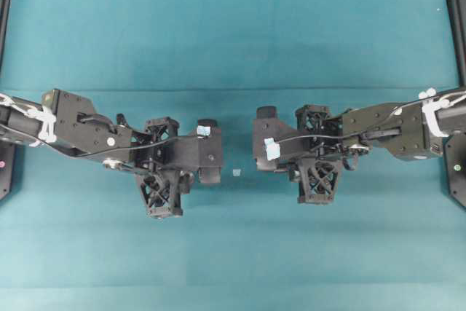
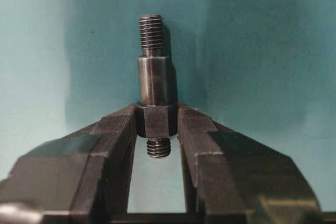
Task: Insert the washer onto the shaft with both hands.
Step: 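Close left gripper on the washer and right gripper on the shaft's hex collar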
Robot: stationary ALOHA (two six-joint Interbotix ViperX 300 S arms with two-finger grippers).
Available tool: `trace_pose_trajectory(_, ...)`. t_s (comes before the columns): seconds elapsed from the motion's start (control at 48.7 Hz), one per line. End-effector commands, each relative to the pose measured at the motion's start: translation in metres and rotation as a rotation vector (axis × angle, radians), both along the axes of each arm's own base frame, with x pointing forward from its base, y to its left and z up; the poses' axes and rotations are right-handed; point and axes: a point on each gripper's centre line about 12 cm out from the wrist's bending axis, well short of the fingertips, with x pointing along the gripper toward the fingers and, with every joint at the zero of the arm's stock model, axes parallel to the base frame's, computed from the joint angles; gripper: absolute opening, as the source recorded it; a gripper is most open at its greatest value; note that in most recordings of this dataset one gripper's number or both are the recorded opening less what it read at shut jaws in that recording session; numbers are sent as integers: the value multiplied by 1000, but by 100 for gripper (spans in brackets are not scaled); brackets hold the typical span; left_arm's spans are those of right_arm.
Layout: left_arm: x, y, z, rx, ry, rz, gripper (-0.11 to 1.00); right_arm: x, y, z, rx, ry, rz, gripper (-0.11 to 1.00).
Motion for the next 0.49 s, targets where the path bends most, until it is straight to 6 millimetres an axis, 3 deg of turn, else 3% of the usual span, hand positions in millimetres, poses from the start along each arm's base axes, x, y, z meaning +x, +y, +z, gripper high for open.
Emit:
trace_pose_trajectory(0.0,4,-1,8,-1,-28,-3,37,3,0,2,-4,-17,6,0)
trace_pose_trajectory(0.472,4,-1,8,-5,-28,4,37,5,3,12,8,-86,-6,0)
